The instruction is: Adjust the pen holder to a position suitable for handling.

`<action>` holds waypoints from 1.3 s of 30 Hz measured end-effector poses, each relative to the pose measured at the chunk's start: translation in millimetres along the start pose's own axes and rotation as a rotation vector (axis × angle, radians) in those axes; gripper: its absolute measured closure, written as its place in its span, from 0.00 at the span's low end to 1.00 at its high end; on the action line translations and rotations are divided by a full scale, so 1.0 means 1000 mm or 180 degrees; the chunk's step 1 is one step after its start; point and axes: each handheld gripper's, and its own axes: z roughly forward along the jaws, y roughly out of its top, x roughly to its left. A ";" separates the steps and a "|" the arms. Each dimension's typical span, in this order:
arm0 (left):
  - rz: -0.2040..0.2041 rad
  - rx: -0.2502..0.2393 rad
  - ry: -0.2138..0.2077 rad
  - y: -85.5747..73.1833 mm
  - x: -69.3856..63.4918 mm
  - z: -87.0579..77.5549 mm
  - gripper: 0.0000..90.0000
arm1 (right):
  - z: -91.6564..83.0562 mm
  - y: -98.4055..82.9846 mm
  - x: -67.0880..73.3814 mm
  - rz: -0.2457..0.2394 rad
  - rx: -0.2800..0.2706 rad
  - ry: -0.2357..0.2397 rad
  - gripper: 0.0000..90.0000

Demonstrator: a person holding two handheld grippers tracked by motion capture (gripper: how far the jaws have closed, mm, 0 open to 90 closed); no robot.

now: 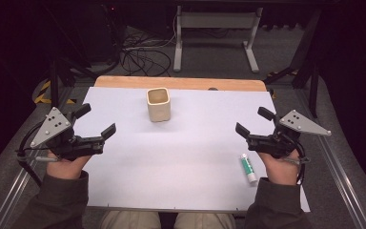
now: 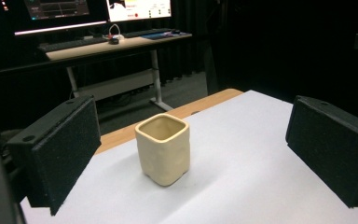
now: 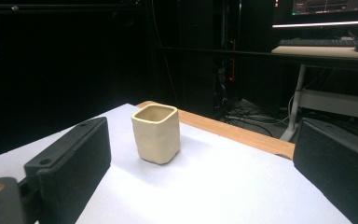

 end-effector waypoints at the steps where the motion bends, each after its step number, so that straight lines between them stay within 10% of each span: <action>1: 0.0012 0.0007 -0.0006 0.000 0.000 0.000 0.04 | 0.000 -0.001 0.000 0.0005 0.0005 -0.0008 0.05; 39: 0.0042 -0.0058 -0.0106 0.006 -0.006 -0.008 0.05 | -0.020 -0.085 0.006 0.0193 0.0501 -0.0617 0.13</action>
